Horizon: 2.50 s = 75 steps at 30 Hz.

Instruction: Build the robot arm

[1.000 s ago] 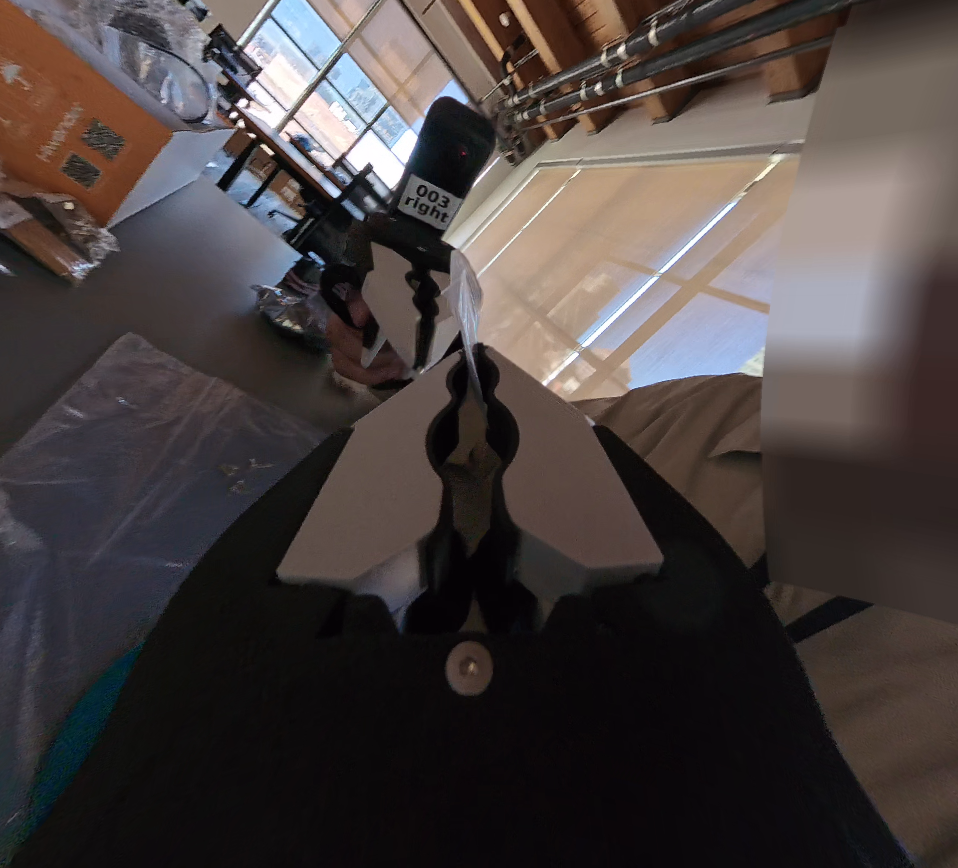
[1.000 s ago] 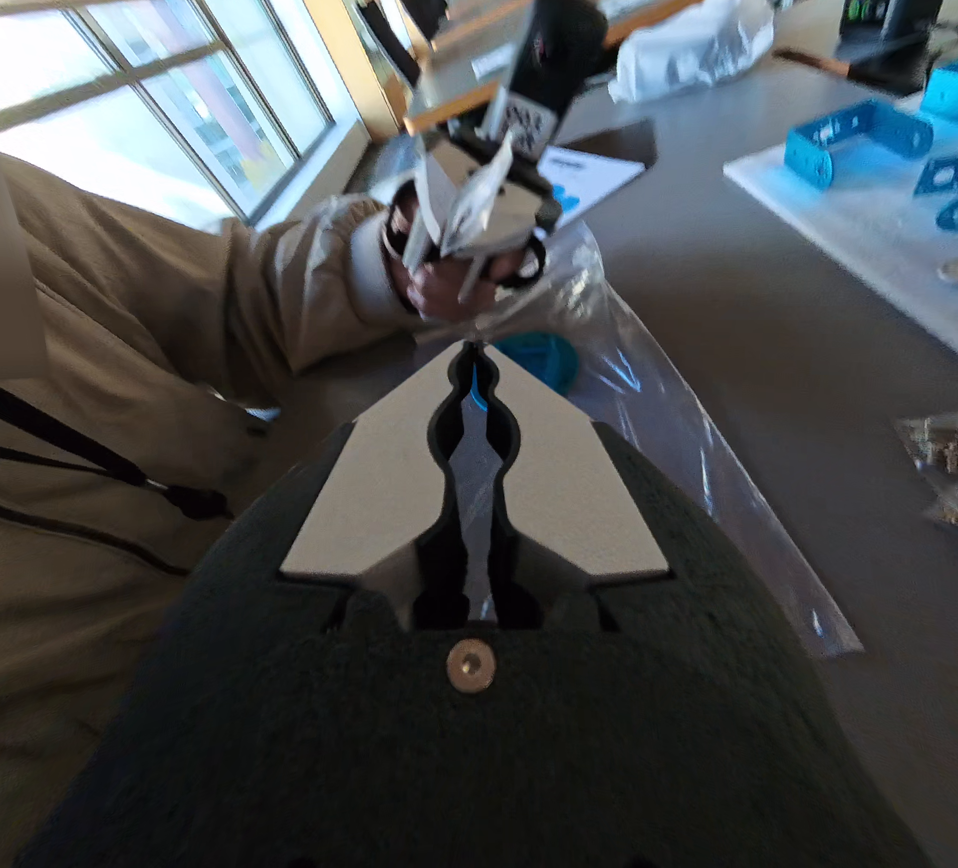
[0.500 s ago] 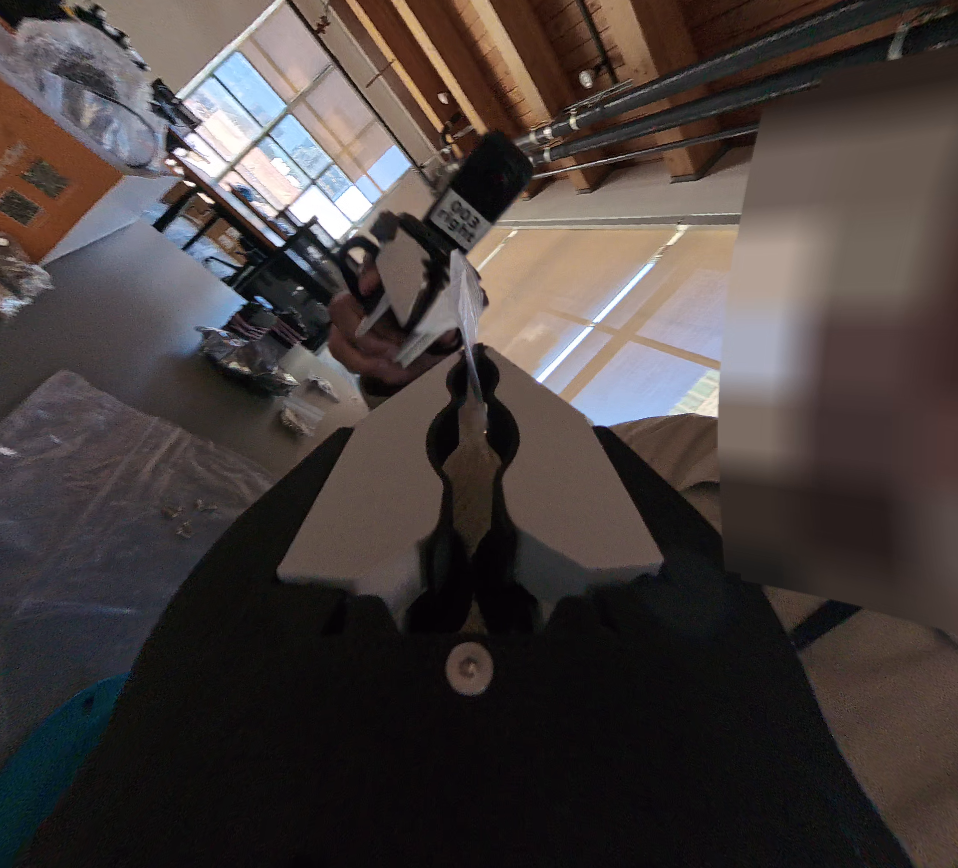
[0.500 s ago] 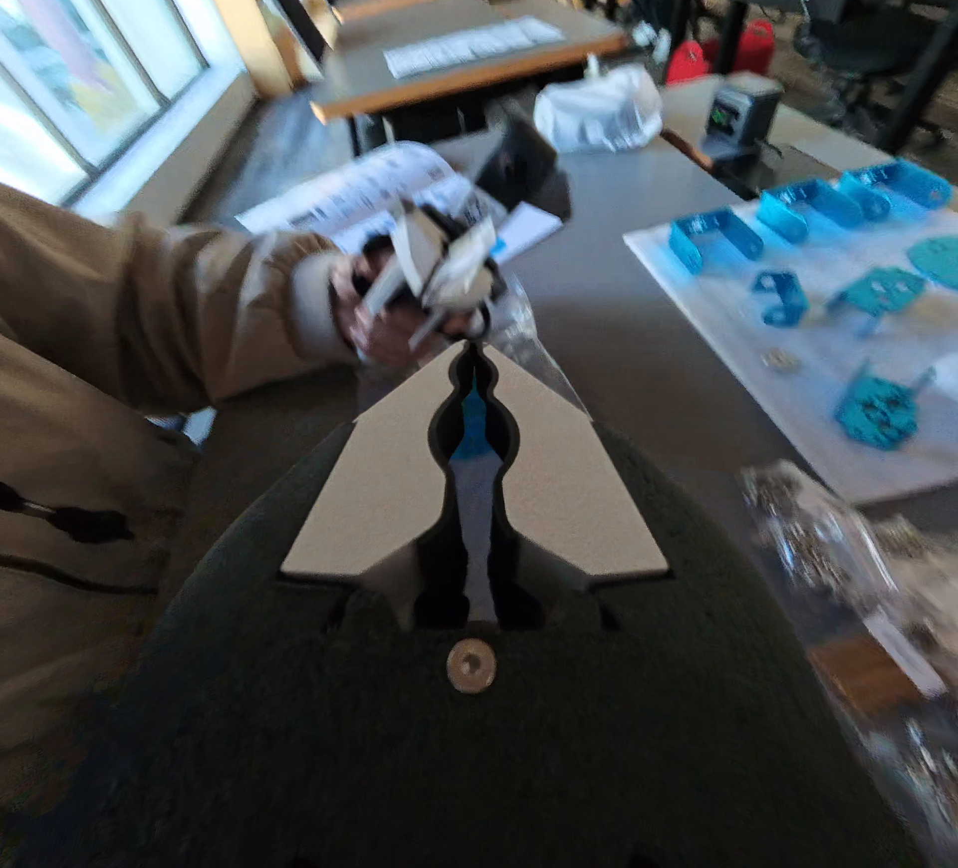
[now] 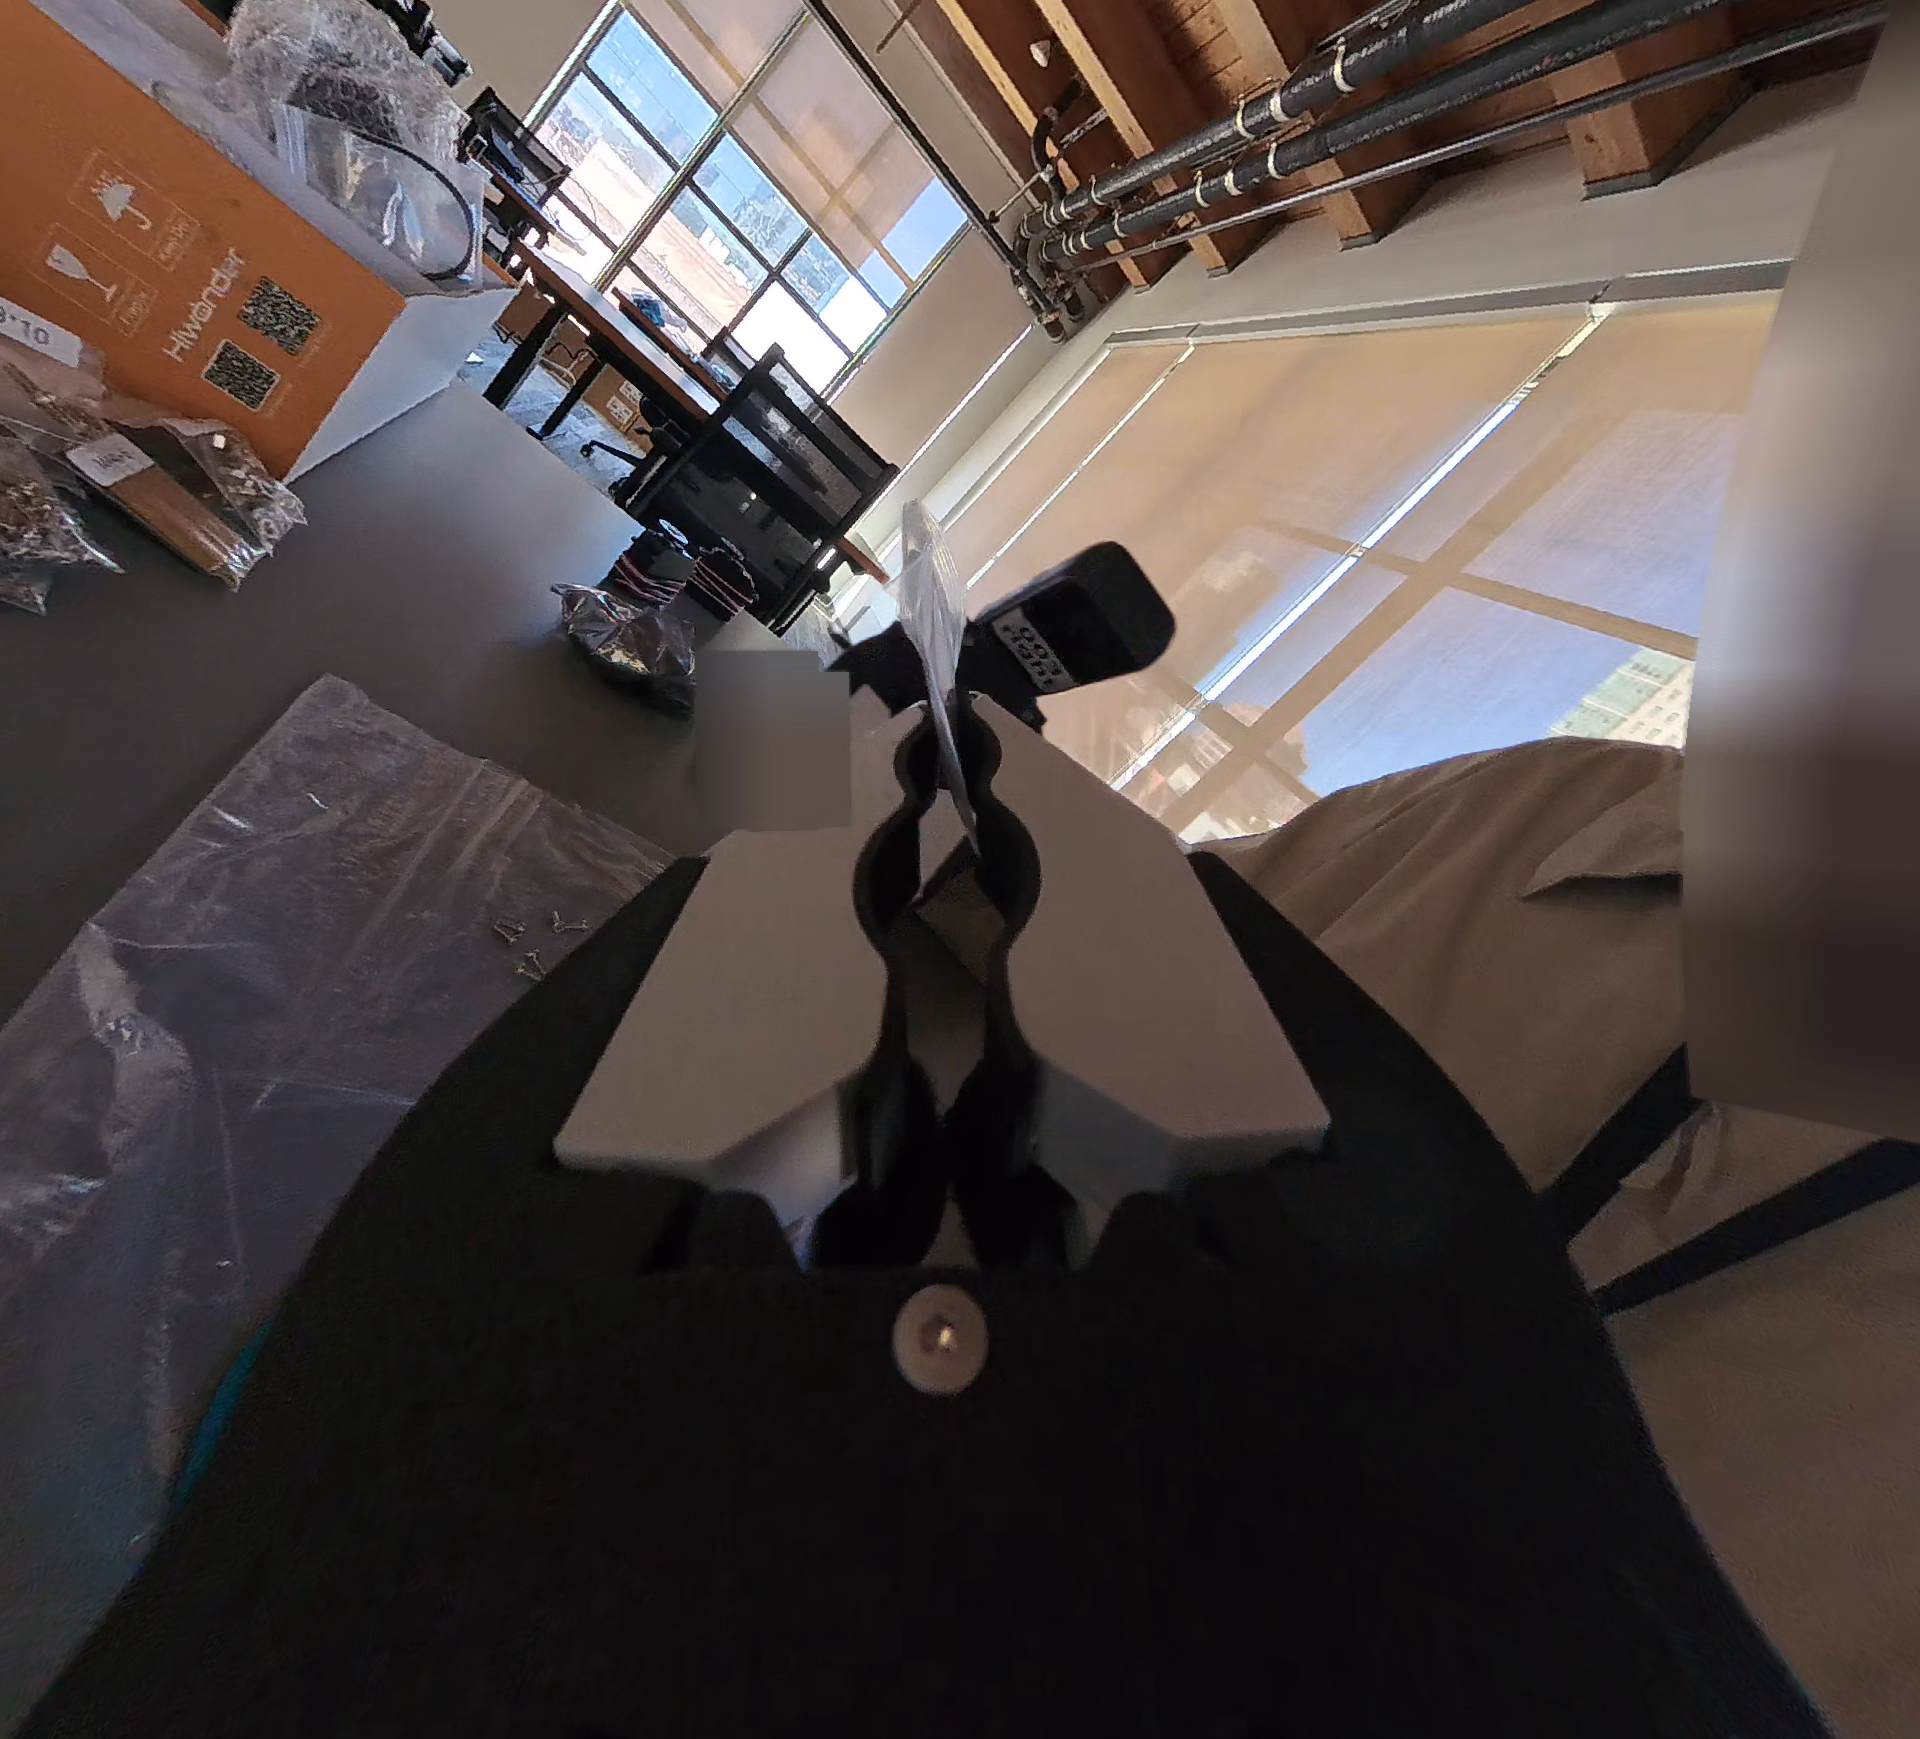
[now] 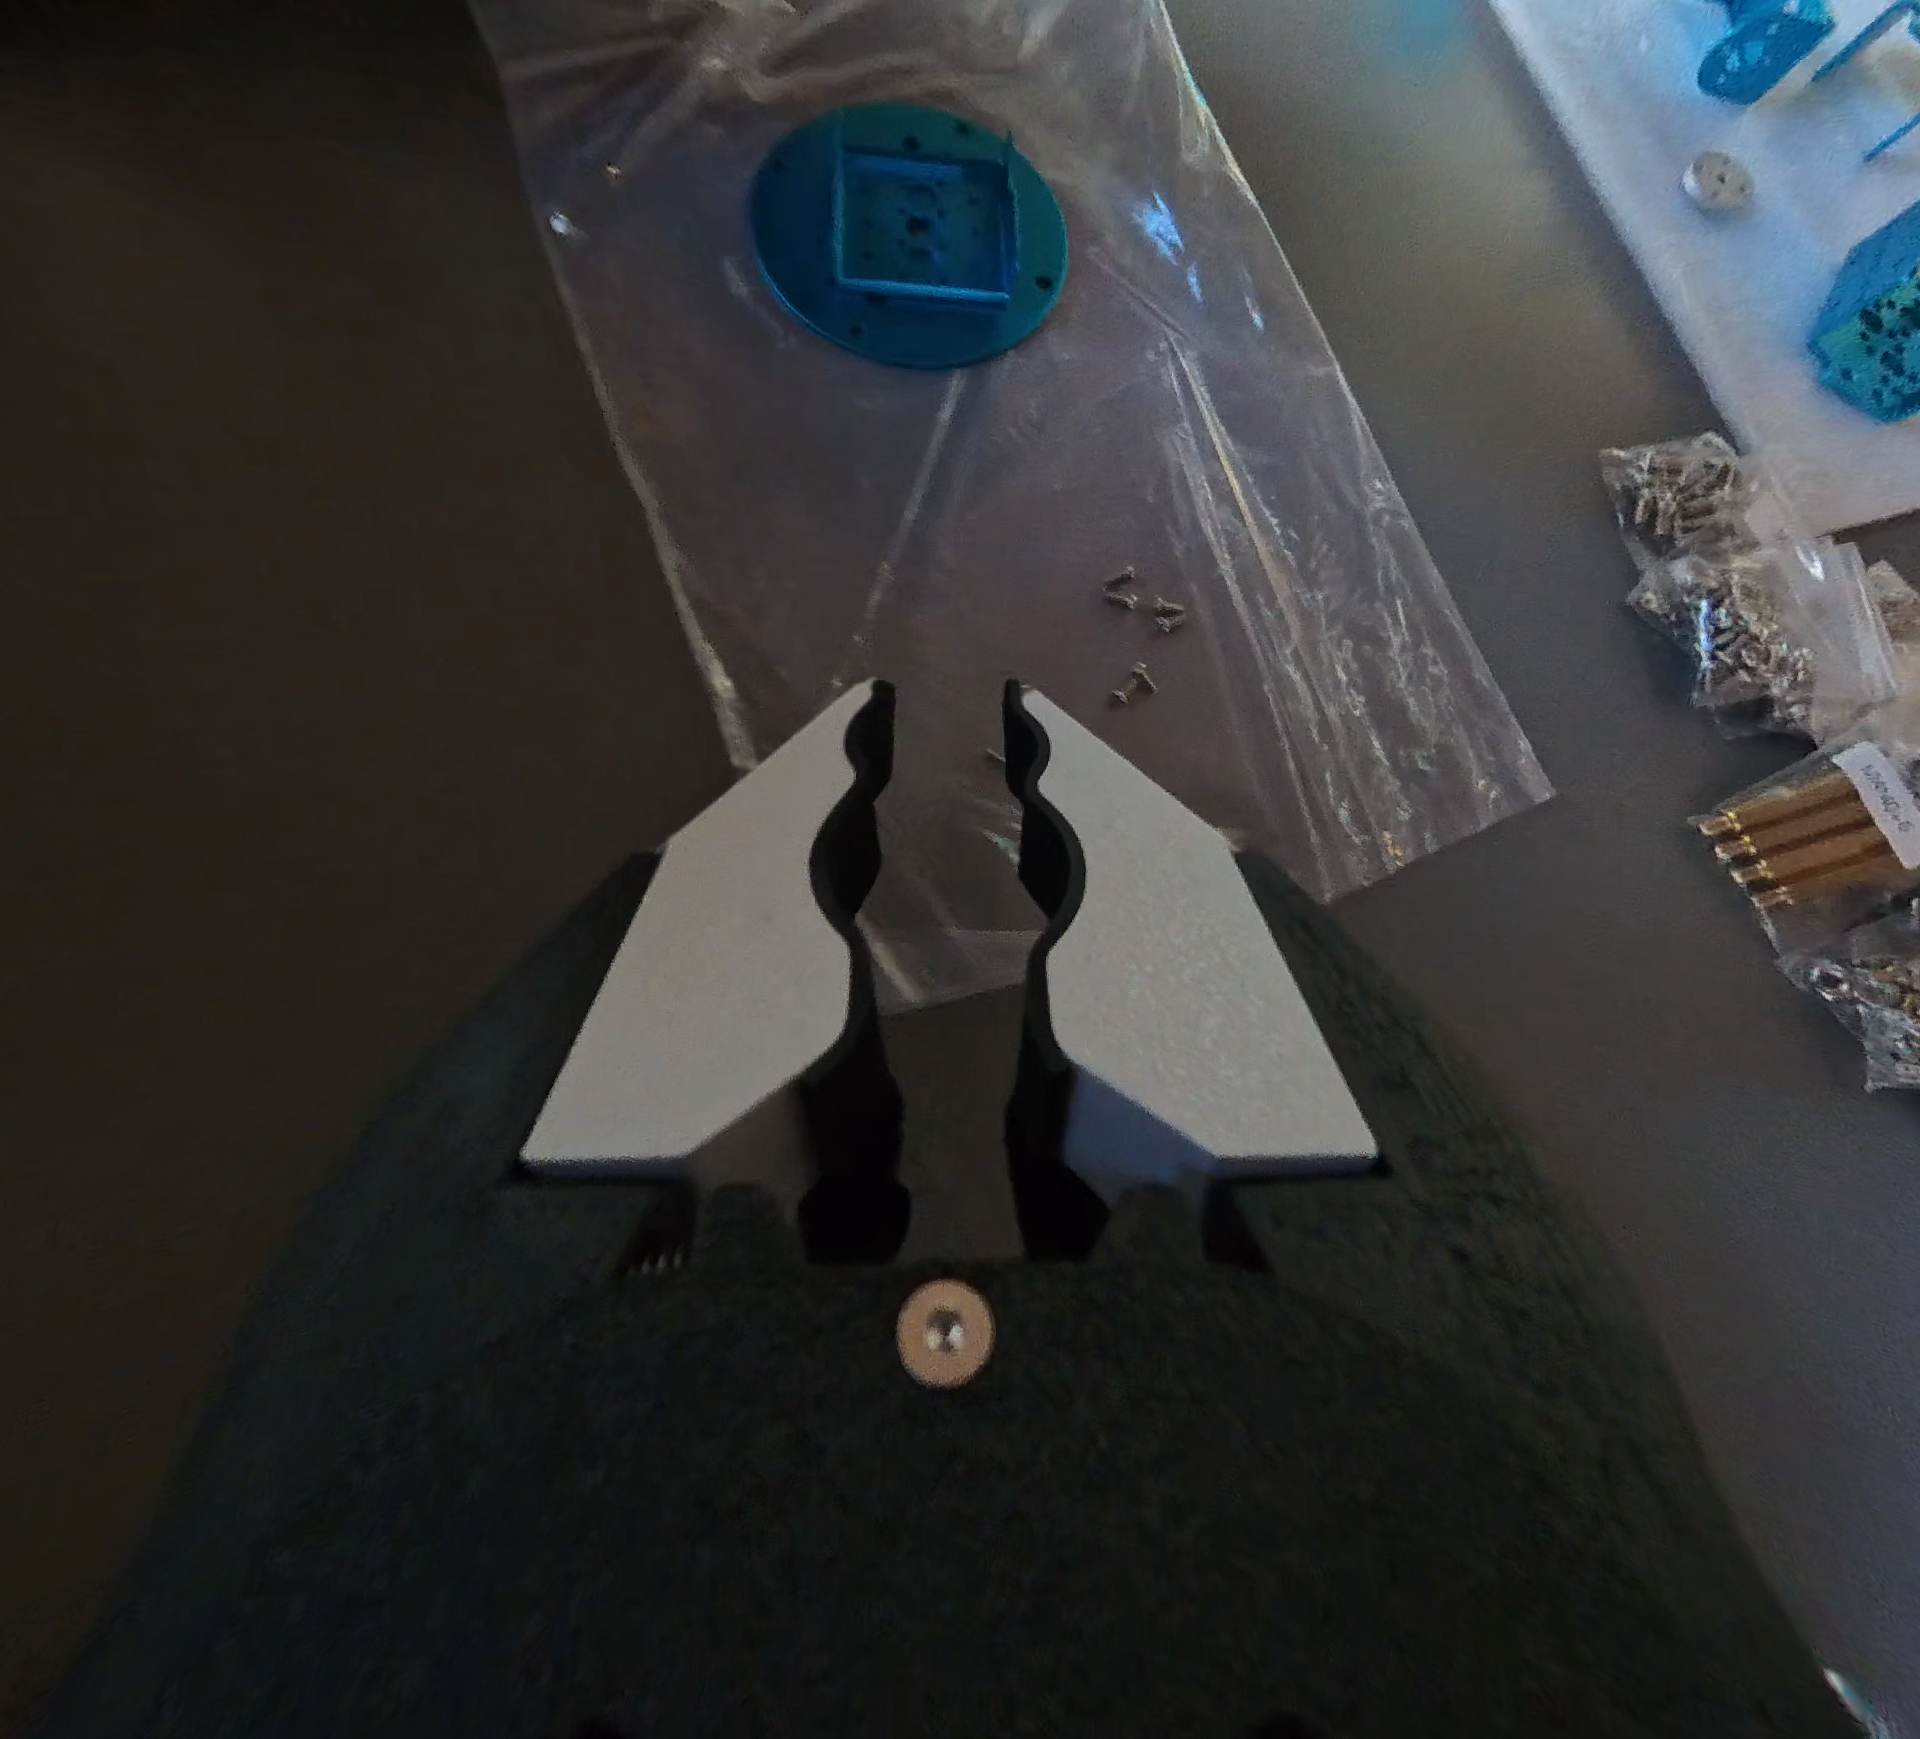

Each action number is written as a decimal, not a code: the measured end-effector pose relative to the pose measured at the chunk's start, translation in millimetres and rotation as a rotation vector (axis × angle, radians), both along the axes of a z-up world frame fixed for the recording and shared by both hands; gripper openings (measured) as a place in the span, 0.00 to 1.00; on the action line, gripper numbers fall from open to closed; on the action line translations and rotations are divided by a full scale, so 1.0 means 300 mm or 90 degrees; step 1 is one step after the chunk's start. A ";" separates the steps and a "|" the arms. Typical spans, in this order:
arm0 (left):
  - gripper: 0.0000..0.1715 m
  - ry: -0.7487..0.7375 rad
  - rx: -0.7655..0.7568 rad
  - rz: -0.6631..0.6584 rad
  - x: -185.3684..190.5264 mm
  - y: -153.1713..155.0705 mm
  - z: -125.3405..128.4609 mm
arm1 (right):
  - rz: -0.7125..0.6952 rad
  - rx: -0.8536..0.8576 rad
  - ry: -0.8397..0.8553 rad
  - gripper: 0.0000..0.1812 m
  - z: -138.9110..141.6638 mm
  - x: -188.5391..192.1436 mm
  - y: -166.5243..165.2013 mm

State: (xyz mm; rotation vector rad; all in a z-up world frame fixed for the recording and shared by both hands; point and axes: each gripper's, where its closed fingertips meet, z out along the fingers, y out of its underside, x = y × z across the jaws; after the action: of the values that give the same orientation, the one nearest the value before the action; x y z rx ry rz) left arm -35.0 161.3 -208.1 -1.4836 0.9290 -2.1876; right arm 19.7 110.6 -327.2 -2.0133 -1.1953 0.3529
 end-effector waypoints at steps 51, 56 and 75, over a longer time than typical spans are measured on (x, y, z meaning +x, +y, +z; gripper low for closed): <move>0.00 0.012 -0.007 -0.011 0.000 0.003 -0.015 | -0.063 -0.015 0.019 0.00 -0.068 0.002 0.067; 0.00 0.005 -0.021 -0.008 0.000 0.011 -0.016 | -0.061 -0.020 0.060 0.00 -0.040 -0.007 0.071; 0.00 -0.174 -0.161 -0.083 -0.059 -0.014 0.121 | 0.066 0.107 0.202 0.00 0.532 -0.223 0.201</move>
State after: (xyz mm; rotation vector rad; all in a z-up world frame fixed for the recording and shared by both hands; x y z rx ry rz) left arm -52.7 157.1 -171.7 -1.2079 0.6947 -2.6021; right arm -47.2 171.0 -167.6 -1.6816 -1.0913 0.5805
